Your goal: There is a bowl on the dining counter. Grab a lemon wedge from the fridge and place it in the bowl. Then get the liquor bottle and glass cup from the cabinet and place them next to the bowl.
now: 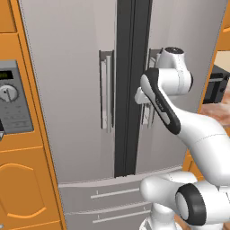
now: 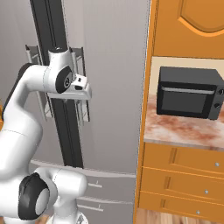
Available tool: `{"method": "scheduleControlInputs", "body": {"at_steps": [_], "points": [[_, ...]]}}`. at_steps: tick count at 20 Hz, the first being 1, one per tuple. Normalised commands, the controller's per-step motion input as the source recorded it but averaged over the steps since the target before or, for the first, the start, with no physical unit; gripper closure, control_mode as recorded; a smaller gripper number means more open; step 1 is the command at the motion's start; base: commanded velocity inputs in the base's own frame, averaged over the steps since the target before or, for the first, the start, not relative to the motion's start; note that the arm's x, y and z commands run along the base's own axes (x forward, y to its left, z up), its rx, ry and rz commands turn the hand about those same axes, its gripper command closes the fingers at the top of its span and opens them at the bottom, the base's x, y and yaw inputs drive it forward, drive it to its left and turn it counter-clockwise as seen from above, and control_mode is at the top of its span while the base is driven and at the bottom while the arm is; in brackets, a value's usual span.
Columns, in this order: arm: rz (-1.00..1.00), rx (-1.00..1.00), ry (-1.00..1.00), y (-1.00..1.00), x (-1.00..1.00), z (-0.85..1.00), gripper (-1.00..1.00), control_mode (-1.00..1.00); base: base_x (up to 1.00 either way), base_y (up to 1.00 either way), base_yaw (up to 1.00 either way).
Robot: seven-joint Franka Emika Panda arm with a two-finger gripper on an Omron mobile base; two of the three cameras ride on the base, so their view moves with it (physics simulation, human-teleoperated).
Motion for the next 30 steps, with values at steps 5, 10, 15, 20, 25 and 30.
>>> {"method": "scheduleControlInputs", "body": {"at_steps": [5,10,15,20,25,30], "points": [[0.0,0.0,0.0,0.0,-0.07,-0.01,-1.0,-1.0,0.0,0.0,0.0],[0.01,0.0,-0.21,0.0,-0.29,-0.07,-1.0,-1.0,0.0,0.0,0.0],[0.0,0.0,-0.23,0.05,-0.1,-0.27,-1.0,-1.0,0.0,0.0,0.0],[0.0,0.0,-0.16,0.02,0.0,-0.38,-1.0,-1.0,0.0,0.0,0.0],[0.0,0.0,-0.04,0.04,0.0,-0.07,-1.0,1.0,-0.18,0.05,0.0],[0.0,0.0,0.0,0.0,0.0,0.0,-1.0,1.0,-0.7,0.03,0.0]]}}
